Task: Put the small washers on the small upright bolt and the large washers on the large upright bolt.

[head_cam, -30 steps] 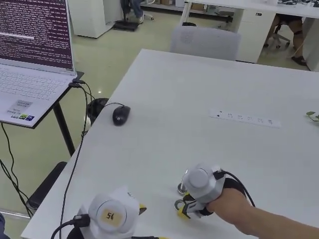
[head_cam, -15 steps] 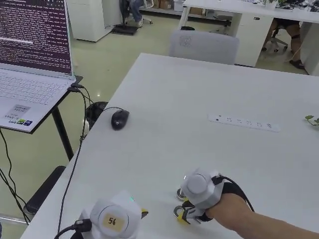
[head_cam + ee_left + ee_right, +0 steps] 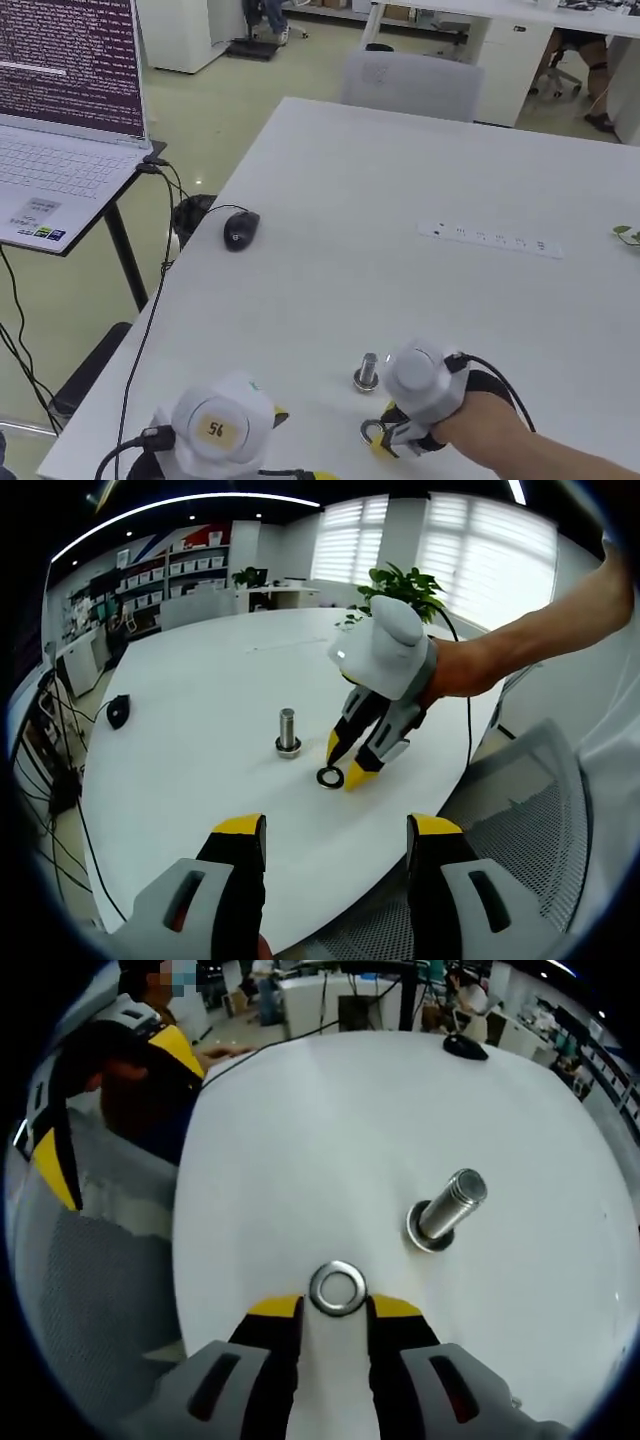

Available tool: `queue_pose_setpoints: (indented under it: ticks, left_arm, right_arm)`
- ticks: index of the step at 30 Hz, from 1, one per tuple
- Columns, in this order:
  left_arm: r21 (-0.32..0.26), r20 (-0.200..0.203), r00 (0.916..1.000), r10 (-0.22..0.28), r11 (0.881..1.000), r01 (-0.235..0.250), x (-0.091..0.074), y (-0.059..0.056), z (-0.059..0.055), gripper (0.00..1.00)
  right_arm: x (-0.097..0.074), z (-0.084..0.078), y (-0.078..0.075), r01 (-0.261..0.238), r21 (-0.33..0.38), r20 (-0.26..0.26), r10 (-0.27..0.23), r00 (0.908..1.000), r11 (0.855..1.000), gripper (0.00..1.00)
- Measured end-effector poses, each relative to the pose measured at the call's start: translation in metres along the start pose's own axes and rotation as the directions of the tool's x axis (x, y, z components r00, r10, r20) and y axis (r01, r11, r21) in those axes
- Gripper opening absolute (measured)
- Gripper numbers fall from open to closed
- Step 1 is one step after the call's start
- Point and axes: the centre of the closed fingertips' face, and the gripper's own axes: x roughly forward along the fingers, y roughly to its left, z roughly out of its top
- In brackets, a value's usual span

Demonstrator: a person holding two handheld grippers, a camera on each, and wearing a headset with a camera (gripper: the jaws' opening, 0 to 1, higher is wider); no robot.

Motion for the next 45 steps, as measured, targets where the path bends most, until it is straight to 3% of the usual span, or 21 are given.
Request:
queue_pose_setpoints:
  ticks: [7,11,12,14,15,16,17,20,21,25,28,36,45]
  left_arm:
    - [-0.006,-0.004,1.0000,0.000,1.000,0.000,0.001,-0.001,-0.003,0.56]
    - [0.001,-0.003,1.0000,-0.006,1.000,0.006,0.002,-0.004,-0.001,0.56]
    - [0.001,-0.002,1.0000,-0.007,1.000,0.007,0.002,-0.004,-0.001,0.56]
    - [0.004,-0.004,1.0000,-0.009,1.000,0.009,0.002,-0.004,0.000,0.56]
    - [0.005,-0.004,0.9999,-0.009,1.000,0.009,0.002,-0.004,0.000,0.56]
    - [0.006,-0.004,1.0000,-0.008,1.000,0.008,0.001,-0.004,0.000,0.56]
    - [0.006,-0.004,1.0000,-0.007,1.000,0.007,0.001,-0.003,0.000,0.56]
    - [0.002,-0.004,1.0000,-0.003,1.000,0.003,0.000,-0.002,0.000,0.56]
    - [0.003,-0.004,1.0000,-0.001,1.000,0.001,0.000,-0.002,0.000,0.56]
    - [-0.003,-0.002,1.0000,0.004,1.000,-0.004,-0.002,-0.001,-0.001,0.56]
    - [-0.005,-0.001,1.0000,0.004,1.000,-0.004,-0.001,-0.001,-0.001,0.56]
    - [0.002,-0.002,1.0000,-0.003,1.000,0.003,0.001,-0.003,0.001,0.56]
    - [0.000,-0.003,1.0000,0.004,1.000,-0.004,-0.002,0.002,0.000,0.56]
  right_arm:
    - [-0.004,-0.008,0.010,-0.061,-0.040,-0.017,0.060,0.9981,0.997,0.26]
    - [-0.001,0.000,0.004,-0.053,-0.179,-0.008,0.052,0.9986,0.982,0.29]
    - [0.000,0.001,0.004,-0.063,-0.216,-0.019,0.060,0.9980,0.974,0.31]
    - [0.003,-0.002,0.006,-0.092,-0.322,-0.077,0.071,0.9945,0.942,0.31]
    - [0.004,0.002,0.004,-0.092,-0.365,-0.071,0.071,0.9949,0.926,0.30]
    - [0.004,0.003,0.005,-0.102,-0.342,-0.080,0.079,0.9936,0.934,0.31]
    - [0.004,0.004,0.004,-0.110,-0.352,-0.086,0.084,0.9927,0.929,0.32]
    - [0.005,0.007,0.004,-0.141,-0.414,-0.105,0.107,0.9887,0.899,0.33]
    - [0.005,0.007,0.003,-0.154,-0.448,-0.119,0.112,0.9866,0.881,0.34]
    - [0.006,0.007,0.007,-0.184,-0.507,-0.127,0.138,0.9823,0.842,0.32]
    - [0.006,0.006,0.006,-0.185,-0.510,-0.119,0.144,0.9824,0.840,0.25]
    - [0.005,0.005,0.007,-0.170,-0.483,-0.107,0.135,0.9851,0.859,0.23]
    - [-0.004,-0.003,0.005,-0.129,-0.388,-0.049,0.119,0.9917,0.913,0.23]
